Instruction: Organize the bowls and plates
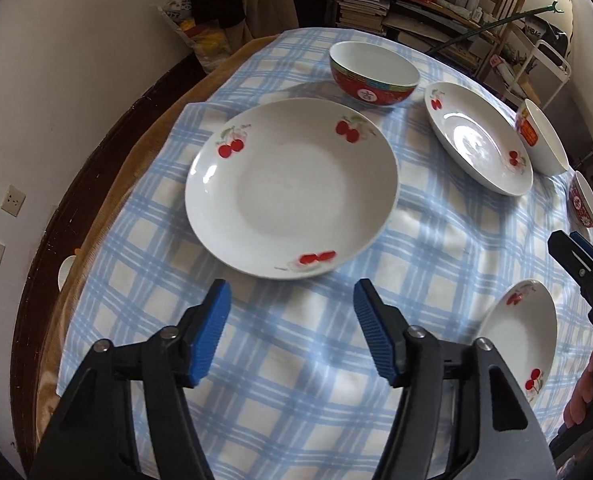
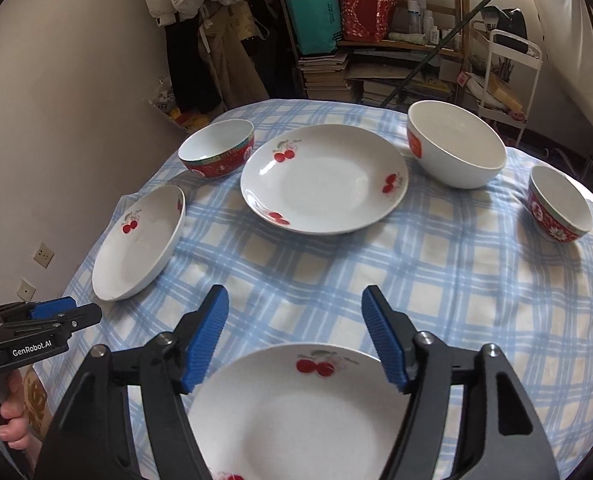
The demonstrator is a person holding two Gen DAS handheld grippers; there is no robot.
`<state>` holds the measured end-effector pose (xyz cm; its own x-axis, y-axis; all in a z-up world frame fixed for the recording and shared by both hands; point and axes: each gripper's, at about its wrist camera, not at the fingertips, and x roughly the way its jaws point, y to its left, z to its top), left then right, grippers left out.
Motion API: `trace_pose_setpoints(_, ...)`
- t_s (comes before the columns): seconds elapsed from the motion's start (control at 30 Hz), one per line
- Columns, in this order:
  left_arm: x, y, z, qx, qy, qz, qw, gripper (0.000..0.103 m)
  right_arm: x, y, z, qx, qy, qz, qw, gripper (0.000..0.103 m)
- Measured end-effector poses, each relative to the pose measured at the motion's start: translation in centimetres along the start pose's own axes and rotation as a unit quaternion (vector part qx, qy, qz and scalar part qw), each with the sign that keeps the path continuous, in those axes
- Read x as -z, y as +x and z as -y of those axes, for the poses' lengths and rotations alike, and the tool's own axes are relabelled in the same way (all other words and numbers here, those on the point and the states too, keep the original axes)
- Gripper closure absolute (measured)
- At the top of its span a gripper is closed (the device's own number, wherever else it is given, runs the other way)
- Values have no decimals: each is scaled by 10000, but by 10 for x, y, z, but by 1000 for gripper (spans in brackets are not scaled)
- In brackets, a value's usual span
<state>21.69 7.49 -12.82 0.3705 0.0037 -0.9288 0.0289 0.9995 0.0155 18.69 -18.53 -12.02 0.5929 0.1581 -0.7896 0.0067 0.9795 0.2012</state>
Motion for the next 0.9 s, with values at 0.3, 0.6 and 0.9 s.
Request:
trace_pose_setpoints(0.3, -47, 38, -50, -226, -47, 170, 9996, 11, -38, 46, -48, -276, 82, 93, 9995, 3)
trace_pose_setpoints(0.6, -66, 89, -75, 177, -264, -165, 9994, 12, -54, 92, -93, -452, -84, -296, 9985, 3)
trace_pose_setpoints(0.9, -69, 113, -86, 598, -499, -316, 9965, 54, -48, 136, -115, -472, -138, -950, 9943, 40)
